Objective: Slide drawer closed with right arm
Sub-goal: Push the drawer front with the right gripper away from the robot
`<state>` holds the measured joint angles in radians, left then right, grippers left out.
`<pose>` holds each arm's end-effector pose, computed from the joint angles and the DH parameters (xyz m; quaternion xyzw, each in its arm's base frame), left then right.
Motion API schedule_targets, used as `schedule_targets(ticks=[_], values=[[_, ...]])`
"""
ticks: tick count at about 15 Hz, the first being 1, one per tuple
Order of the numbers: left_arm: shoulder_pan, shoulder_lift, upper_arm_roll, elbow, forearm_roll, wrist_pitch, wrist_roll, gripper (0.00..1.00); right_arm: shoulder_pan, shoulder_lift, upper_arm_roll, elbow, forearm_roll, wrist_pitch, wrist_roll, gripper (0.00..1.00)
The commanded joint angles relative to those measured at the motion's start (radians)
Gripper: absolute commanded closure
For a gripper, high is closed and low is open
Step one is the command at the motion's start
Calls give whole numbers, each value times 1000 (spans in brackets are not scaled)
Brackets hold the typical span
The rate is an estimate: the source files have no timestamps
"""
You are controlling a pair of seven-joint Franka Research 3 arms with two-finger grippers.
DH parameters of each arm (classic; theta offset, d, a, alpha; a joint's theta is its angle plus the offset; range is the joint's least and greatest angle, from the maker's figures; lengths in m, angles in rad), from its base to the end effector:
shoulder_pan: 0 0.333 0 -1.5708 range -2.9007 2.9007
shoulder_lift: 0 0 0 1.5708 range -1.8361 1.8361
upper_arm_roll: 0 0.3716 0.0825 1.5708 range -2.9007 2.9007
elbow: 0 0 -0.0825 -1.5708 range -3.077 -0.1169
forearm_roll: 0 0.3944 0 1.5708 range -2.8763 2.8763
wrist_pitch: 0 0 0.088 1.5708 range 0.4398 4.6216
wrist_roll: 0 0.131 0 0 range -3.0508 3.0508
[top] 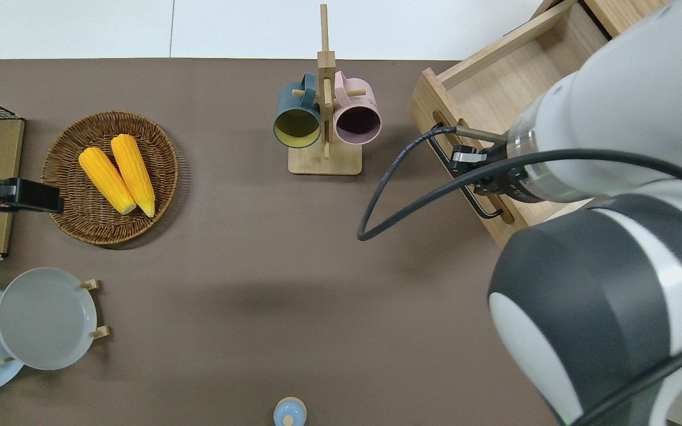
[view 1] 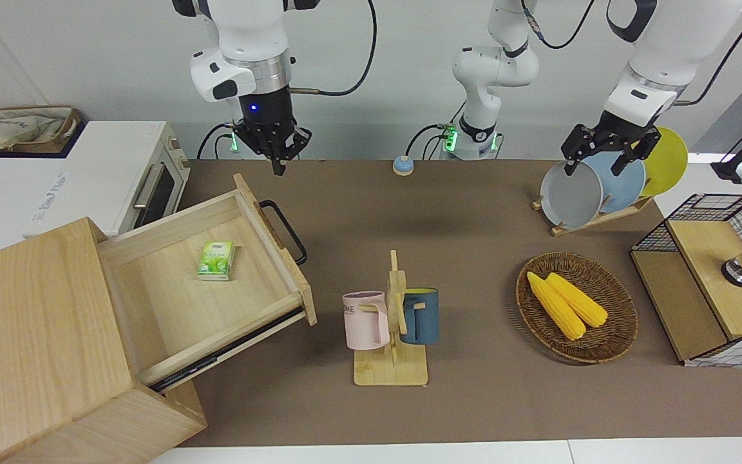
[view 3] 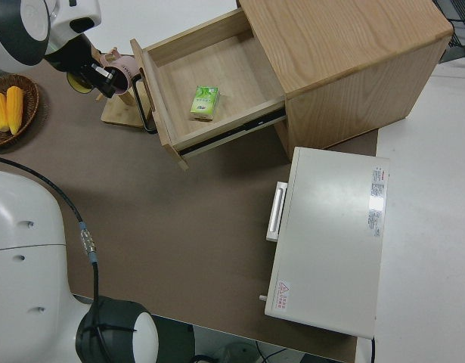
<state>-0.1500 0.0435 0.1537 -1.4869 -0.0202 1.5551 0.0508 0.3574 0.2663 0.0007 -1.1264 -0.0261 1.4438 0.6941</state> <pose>0.5804 -0.0029 0.6705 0.9996 -0.0239 0.0128 0.0064 0.6059 0.2227 0.6946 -0.9852 0.1691 -0.0285 0.0018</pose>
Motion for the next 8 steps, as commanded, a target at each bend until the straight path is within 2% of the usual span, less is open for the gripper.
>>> schedule_targets(ticks=[1, 4, 8], values=[[-17, 13, 17, 20, 12, 0, 7, 5, 52, 34, -2, 0, -15, 43, 197, 1000], [-17, 13, 17, 20, 12, 0, 7, 5, 80, 83, -1, -4, -12, 43, 378, 1000], [-17, 13, 17, 20, 11, 0, 7, 5, 77, 146, -2, -9, 17, 44, 554, 1000]])
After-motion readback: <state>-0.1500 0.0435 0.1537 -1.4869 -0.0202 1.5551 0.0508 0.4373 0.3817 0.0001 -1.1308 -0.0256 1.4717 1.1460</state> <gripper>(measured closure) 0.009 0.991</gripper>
